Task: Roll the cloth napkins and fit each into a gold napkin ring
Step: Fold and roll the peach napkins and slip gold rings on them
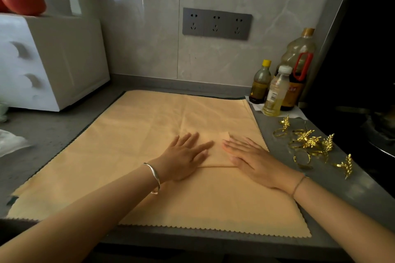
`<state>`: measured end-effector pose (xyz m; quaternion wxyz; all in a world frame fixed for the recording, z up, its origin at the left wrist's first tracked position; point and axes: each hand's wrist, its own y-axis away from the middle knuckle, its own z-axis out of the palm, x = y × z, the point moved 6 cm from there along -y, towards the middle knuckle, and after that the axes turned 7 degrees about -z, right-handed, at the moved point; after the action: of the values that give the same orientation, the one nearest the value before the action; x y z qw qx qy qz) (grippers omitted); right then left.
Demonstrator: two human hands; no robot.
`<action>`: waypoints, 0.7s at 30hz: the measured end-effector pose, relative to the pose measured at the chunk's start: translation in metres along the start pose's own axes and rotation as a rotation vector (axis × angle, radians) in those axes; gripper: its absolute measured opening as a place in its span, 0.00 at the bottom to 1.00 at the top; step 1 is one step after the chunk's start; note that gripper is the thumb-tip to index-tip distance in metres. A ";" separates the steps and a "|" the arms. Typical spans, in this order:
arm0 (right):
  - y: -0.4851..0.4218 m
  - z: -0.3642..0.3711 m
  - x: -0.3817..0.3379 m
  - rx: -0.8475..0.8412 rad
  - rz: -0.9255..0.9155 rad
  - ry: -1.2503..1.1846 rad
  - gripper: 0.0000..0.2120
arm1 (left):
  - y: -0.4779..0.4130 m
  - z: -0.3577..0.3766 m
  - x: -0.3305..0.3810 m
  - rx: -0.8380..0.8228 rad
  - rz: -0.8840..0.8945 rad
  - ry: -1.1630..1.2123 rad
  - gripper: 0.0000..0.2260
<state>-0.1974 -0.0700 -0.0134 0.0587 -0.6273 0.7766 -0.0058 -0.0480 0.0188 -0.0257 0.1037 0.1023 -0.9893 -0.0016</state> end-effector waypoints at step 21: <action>0.040 -0.013 -0.049 0.366 -0.206 0.202 0.20 | 0.060 -0.007 0.022 0.084 0.279 -0.460 0.25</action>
<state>-0.2280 -0.0142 0.0006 0.0926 -0.6782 0.6965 -0.2152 -0.0794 0.0735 -0.0133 -0.1289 -0.0336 -0.9906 0.0307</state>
